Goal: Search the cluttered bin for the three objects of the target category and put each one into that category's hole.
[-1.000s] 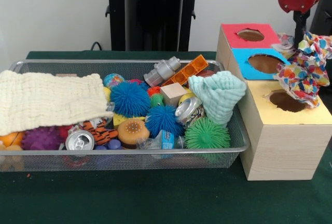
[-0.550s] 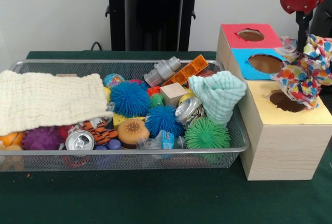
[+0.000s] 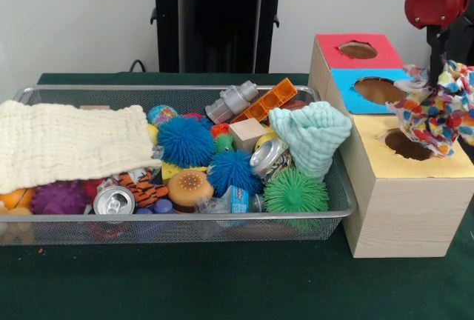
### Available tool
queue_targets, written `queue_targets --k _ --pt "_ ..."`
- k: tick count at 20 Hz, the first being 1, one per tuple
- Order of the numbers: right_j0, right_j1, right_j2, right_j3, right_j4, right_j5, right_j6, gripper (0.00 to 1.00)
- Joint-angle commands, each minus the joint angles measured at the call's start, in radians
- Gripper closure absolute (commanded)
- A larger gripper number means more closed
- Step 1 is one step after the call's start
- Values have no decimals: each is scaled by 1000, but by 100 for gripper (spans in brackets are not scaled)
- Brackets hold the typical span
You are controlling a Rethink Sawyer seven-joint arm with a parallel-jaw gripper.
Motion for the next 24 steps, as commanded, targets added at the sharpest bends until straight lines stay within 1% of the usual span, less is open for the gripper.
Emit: queue_targets --k 1,5,9,15,19,24 --pt "9 71 -64 -52 -73 -21 118 100" --pt "39 120 -123 -94 -89 62 135 100" --pt "46 154 -141 -109 -96 78 114 100" --pt "82 163 -182 -133 -104 120 111 100" --pt "97 166 -198 -144 -90 145 105 100" --pt "104 180 -207 -148 -82 131 100 100"
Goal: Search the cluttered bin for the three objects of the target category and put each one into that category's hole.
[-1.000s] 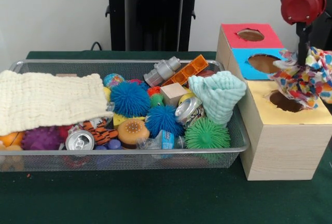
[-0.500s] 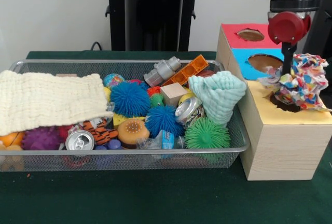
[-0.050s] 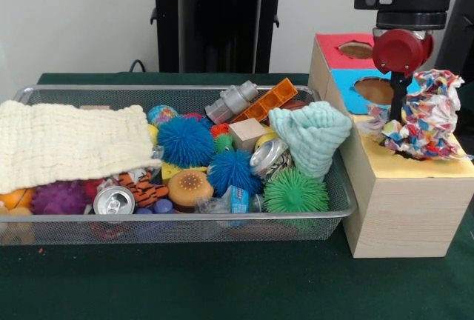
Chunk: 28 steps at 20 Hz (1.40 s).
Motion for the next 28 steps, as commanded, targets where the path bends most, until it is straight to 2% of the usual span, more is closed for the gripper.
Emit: queue_targets --k 1,11,17,25,28 --pt "5 58 -46 -37 -24 131 98 100" --pt "-2 85 -43 -44 -33 94 77 100" --pt "-12 20 -28 -6 -17 119 55 100" --pt "-10 -134 0 1 80 288 32 100" --pt "-28 -179 20 29 94 314 -2 100"
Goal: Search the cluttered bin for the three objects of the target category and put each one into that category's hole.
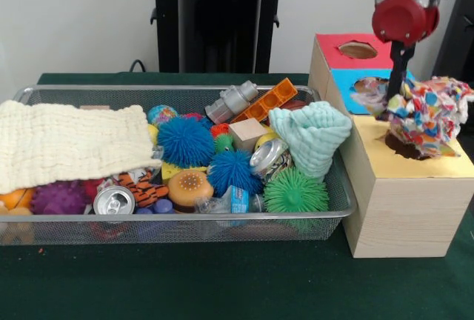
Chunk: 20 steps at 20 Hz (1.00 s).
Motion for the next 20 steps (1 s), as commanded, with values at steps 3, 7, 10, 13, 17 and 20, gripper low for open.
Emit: queue_targets --k 3,7,10,13,17,20 --pt "-47 -122 61 57 50 197 -25 100" --pt "-54 -127 71 66 49 193 -23 100" --pt "-57 -122 78 71 42 185 -25 100" --pt "-63 -120 84 81 38 170 -24 100" --pt "-61 -121 81 81 18 149 -24 100" --pt "-55 -118 79 72 25 164 -12 100"
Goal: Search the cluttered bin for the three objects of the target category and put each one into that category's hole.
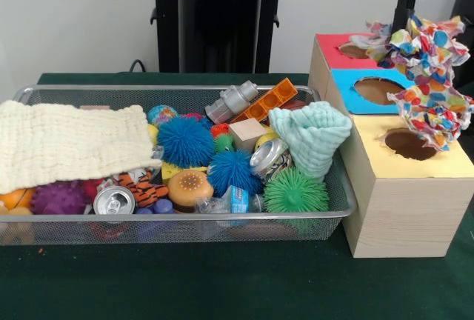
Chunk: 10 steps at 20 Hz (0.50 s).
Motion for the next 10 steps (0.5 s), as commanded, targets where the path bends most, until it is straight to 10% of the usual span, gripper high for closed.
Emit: queue_targets --k 1,10 --pt "-21 13 66 73 -1 81 -9 100" --pt "20 8 19 84 40 97 115 100"
